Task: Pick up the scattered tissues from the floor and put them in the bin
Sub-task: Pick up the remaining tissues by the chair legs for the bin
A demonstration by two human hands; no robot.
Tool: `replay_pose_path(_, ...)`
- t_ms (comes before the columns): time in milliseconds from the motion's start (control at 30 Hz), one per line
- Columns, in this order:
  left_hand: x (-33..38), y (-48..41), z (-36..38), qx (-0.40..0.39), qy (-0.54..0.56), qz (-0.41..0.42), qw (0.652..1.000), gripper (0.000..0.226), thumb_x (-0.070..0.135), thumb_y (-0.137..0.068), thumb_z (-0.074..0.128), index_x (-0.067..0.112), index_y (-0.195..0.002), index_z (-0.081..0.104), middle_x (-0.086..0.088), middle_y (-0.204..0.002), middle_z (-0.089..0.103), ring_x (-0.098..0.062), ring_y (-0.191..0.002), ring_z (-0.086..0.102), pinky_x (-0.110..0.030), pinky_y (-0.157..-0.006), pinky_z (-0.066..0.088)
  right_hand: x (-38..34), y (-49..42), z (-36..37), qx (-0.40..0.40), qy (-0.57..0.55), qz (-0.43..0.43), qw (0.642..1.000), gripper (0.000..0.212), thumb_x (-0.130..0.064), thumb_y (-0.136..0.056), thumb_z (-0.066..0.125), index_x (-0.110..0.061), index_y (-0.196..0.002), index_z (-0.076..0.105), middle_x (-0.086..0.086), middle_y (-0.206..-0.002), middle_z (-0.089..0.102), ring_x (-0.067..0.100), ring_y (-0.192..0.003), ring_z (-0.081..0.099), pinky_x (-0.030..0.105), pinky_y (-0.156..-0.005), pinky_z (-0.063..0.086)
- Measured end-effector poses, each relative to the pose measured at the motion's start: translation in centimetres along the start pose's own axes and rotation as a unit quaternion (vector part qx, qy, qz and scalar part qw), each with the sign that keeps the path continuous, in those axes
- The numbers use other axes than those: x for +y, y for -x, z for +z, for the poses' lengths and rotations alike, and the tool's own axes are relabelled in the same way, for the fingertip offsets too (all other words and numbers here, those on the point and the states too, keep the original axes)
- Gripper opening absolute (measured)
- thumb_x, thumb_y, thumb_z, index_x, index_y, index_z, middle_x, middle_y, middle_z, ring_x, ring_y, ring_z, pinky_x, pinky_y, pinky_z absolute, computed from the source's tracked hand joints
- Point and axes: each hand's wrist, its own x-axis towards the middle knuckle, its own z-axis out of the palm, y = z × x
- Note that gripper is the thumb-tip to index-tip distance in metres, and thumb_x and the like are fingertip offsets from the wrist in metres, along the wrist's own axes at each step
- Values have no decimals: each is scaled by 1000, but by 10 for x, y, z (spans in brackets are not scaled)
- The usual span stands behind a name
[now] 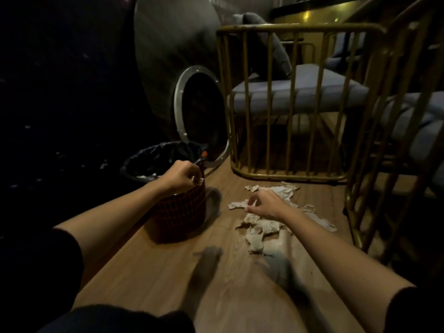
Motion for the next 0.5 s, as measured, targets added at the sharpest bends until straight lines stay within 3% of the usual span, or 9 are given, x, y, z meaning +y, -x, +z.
replay_pose_path(133, -13, -53, -6, 55, 25, 24, 998, 15, 7, -77, 67, 10, -91, 71, -5, -85, 70, -14, -75, 63, -24, -62, 45, 19, -15, -8, 13, -18, 24, 999, 29, -37, -82, 68, -15, -100, 66, 7, -95, 69, 15, -79, 63, 33, -68, 56)
replay_pose_path(233, -38, -97, -13, 62, 20, 12, 998, 14, 9, -78, 67, 9, -91, 70, -6, -86, 66, -14, -75, 57, -26, -63, 41, 18, -38, -11, 20, -24, 49, 998, 28, -35, -81, 69, -15, -100, 66, 7, -97, 68, 18, -82, 65, 40, -74, 59)
replay_pose_path(300, -61, -123, -12, -34, -20, -29, 999, 18, 10, -79, 64, 9, -96, 70, -9, -88, 67, -17, -72, 58, -27, -58, 43, 8, -56, -9, 14, -17, 55, 998, 29, -33, -81, 70, -14, -102, 66, 7, -101, 67, 20, -87, 64, 40, -77, 58)
replay_pose_path(367, -74, -142, -8, -192, -79, -88, 974, 24, 12, -79, 64, 13, -103, 68, -9, -91, 67, -21, -71, 63, -28, -51, 49, -3, -74, -4, -13, 9, 54, 998, 30, -32, -83, 68, -14, -106, 65, 5, -102, 64, 19, -91, 61, 34, -77, 55)
replay_pose_path(400, -77, -153, -8, -228, -116, -94, 962, 27, 14, -79, 66, 15, -105, 67, -9, -93, 67, -24, -75, 65, -29, -54, 53, -8, -84, -3, -33, 28, 53, 998, 30, -32, -84, 67, -15, -108, 64, 4, -102, 63, 17, -91, 60, 32, -76, 53)
replay_pose_path(433, -74, -166, -9, -217, -145, -83, 962, 27, 16, -79, 66, 15, -106, 66, -8, -94, 66, -24, -79, 65, -30, -59, 54, -12, -94, -4, -51, 51, 55, 996, 29, -33, -84, 66, -17, -108, 63, 2, -101, 61, 17, -91, 59, 31, -76, 52)
replay_pose_path(500, -59, -196, -9, -92, -139, -25, 986, 21, 17, -80, 65, 15, -100, 65, -6, -89, 62, -23, -78, 63, -34, -61, 53, -16, -112, -10, -66, 95, 67, 991, 29, -33, -84, 66, -18, -109, 62, 3, -102, 62, 18, -92, 59, 33, -78, 53)
